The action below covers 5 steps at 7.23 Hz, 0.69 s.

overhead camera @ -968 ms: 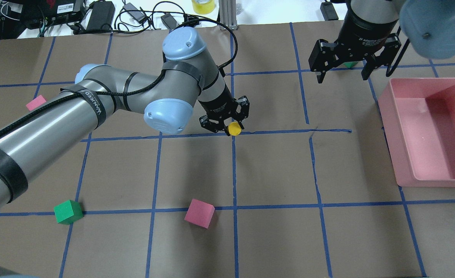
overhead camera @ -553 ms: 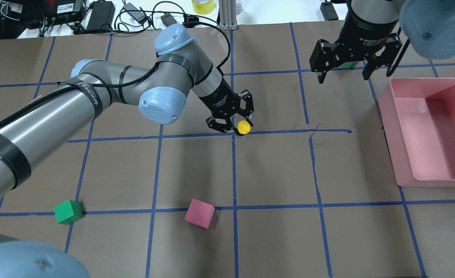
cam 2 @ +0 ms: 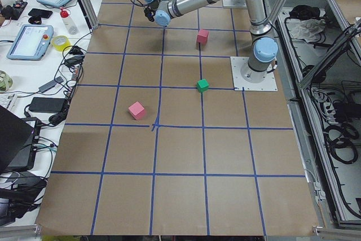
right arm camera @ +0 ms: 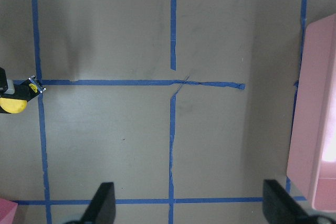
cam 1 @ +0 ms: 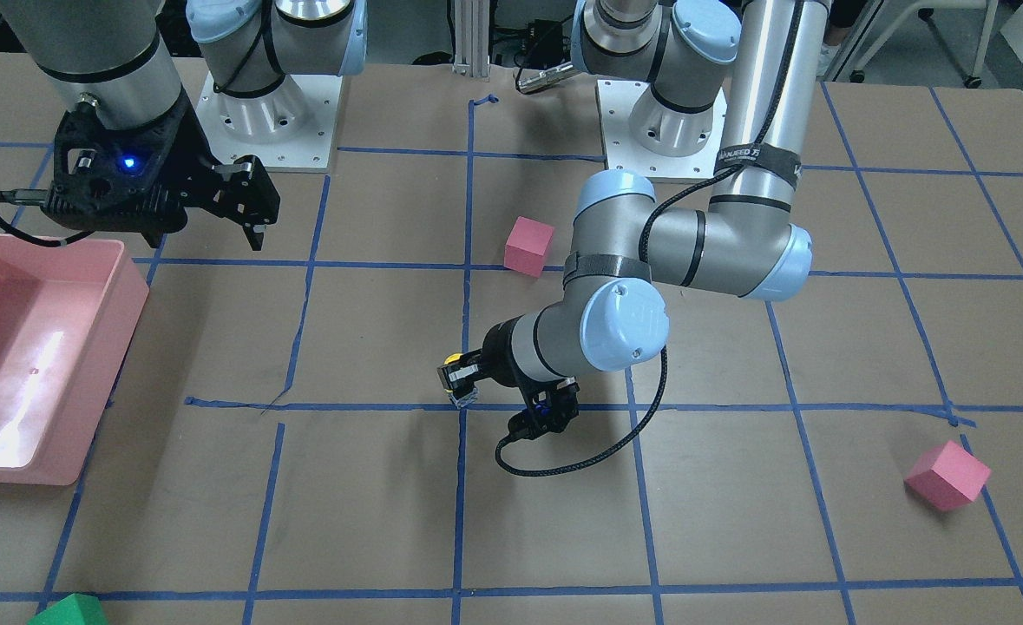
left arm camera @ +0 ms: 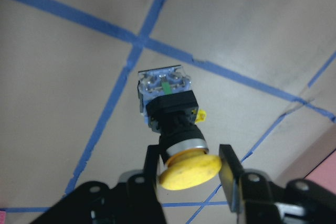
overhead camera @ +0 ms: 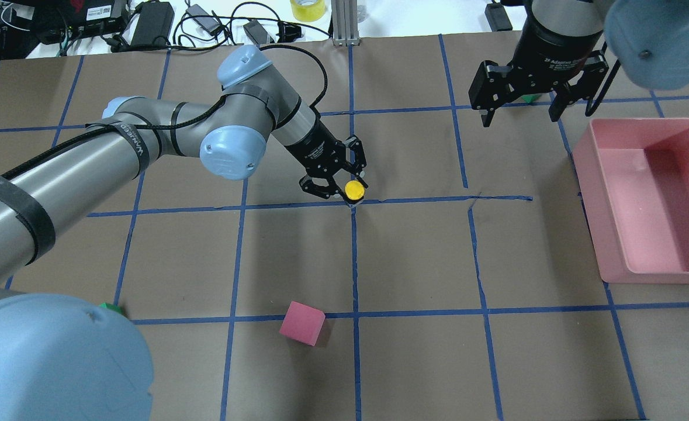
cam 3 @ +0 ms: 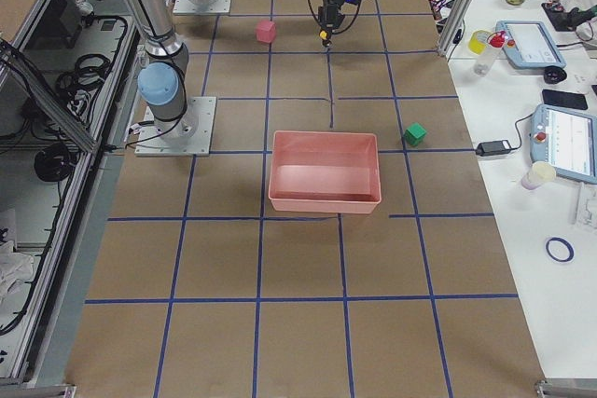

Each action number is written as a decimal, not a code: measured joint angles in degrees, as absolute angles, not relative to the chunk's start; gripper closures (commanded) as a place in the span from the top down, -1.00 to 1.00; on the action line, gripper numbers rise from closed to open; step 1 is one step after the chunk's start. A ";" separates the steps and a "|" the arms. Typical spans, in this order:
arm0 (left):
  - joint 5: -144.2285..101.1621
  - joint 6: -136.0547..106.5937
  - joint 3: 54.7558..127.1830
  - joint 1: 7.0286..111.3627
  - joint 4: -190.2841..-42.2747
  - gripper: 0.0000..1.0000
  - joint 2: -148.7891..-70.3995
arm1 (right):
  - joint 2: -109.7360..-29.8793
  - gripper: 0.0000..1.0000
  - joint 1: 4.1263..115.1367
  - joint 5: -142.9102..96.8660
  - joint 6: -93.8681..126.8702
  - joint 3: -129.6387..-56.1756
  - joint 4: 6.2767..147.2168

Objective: Align button upright
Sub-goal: 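Rotate the switch yellow cap up and set it down with the left gripper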

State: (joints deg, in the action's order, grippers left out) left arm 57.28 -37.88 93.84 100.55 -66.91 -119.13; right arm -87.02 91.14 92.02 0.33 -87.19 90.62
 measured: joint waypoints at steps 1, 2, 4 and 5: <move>56.55 -38.50 94.02 100.50 -66.90 -0.89 -119.61 | -87.03 1.00 91.14 92.01 0.39 -87.19 90.61; 56.47 -38.47 94.17 100.48 -66.87 0.98 -120.01 | -87.14 1.00 91.14 92.11 0.28 -87.17 90.61; 56.96 -38.32 93.86 100.43 -66.75 1.00 -120.13 | -87.20 1.00 91.14 91.72 0.47 -87.13 90.65; 57.09 -38.30 93.59 100.40 -66.76 1.00 -119.64 | -87.10 1.00 91.14 91.46 0.54 -87.15 90.64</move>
State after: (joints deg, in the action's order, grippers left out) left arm 57.09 -38.30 93.59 100.40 -66.76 -119.64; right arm -87.10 91.14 91.46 0.54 -87.15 90.64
